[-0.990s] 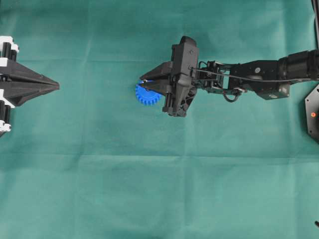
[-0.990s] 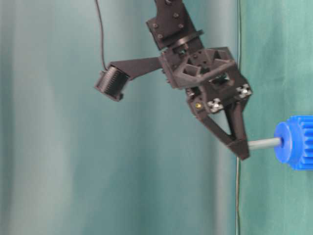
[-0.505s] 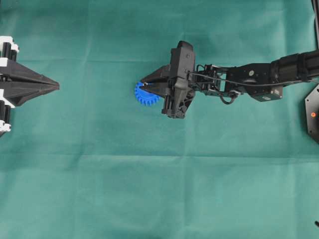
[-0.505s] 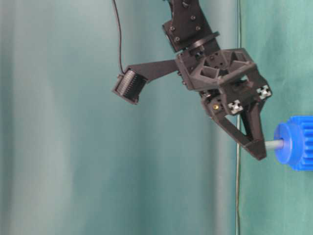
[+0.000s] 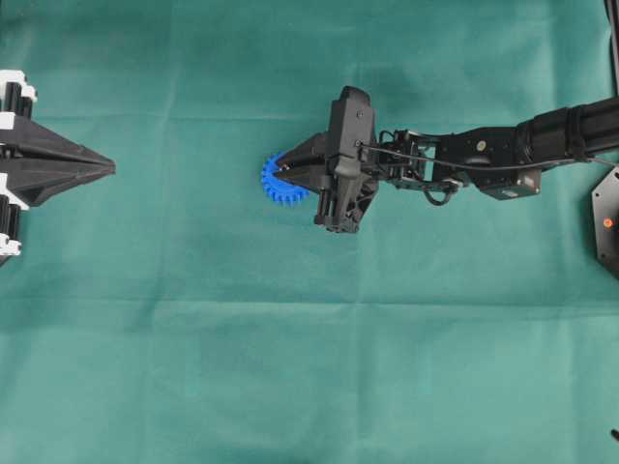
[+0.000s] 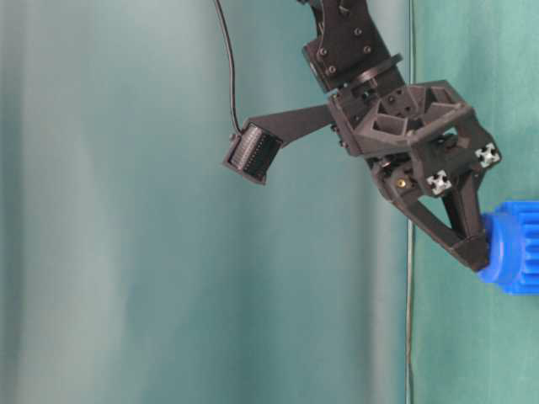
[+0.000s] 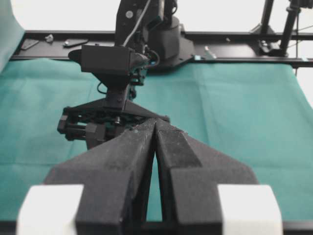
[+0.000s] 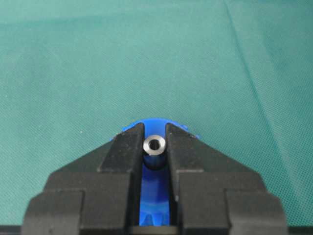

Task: Insert the shaft placed at a random location into the center hole of the small gear at another random location.
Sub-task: 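Lower the shaft into the gear's center hole with the right gripper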

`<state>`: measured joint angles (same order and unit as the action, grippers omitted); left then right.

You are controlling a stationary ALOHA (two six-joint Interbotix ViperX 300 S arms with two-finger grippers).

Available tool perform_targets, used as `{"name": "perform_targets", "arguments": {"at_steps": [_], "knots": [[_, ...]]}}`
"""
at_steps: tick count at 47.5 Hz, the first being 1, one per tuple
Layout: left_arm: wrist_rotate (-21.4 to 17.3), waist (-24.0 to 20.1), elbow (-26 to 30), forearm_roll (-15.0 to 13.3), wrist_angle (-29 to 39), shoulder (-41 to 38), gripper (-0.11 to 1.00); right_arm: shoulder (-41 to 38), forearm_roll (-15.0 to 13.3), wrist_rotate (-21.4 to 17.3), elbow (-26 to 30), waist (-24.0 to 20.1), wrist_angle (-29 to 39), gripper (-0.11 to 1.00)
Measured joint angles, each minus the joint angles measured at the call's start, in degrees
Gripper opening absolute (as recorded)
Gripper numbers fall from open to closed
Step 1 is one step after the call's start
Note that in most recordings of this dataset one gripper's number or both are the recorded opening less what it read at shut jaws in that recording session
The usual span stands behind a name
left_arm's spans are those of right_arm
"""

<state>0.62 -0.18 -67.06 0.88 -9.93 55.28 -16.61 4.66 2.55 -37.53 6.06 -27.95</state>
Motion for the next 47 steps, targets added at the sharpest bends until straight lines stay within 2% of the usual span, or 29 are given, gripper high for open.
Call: {"name": "perform_targets", "arguments": {"at_steps": [7, 9, 12, 19, 21, 28, 47], "knots": [[0.0, 0.0, 0.0, 0.0, 0.0, 0.0, 0.0, 0.0, 0.0, 0.0, 0.0, 0.0, 0.0, 0.14], [0.0, 0.0, 0.0, 0.0, 0.0, 0.0, 0.0, 0.0, 0.0, 0.0, 0.0, 0.0, 0.0, 0.17], [0.0, 0.0, 0.0, 0.09, 0.0, 0.0, 0.0, 0.0, 0.0, 0.0, 0.0, -0.09, 0.0, 0.32], [0.09, 0.0, 0.0, 0.0, 0.0, 0.0, 0.0, 0.35, 0.0, 0.0, 0.0, -0.09, 0.79, 0.77], [0.09, 0.0, 0.0, 0.0, 0.0, 0.0, 0.0, 0.79, 0.0, 0.0, 0.0, -0.18, 1.49, 0.82], [0.09, 0.0, 0.0, 0.0, 0.0, 0.0, 0.0, 2.81, 0.0, 0.0, -0.35, -0.18, 2.55, 0.71], [0.09, 0.0, 0.0, 0.0, 0.0, 0.0, 0.0, 10.02, -0.09, 0.09, -2.9, -0.18, 4.31, 0.72]]}}
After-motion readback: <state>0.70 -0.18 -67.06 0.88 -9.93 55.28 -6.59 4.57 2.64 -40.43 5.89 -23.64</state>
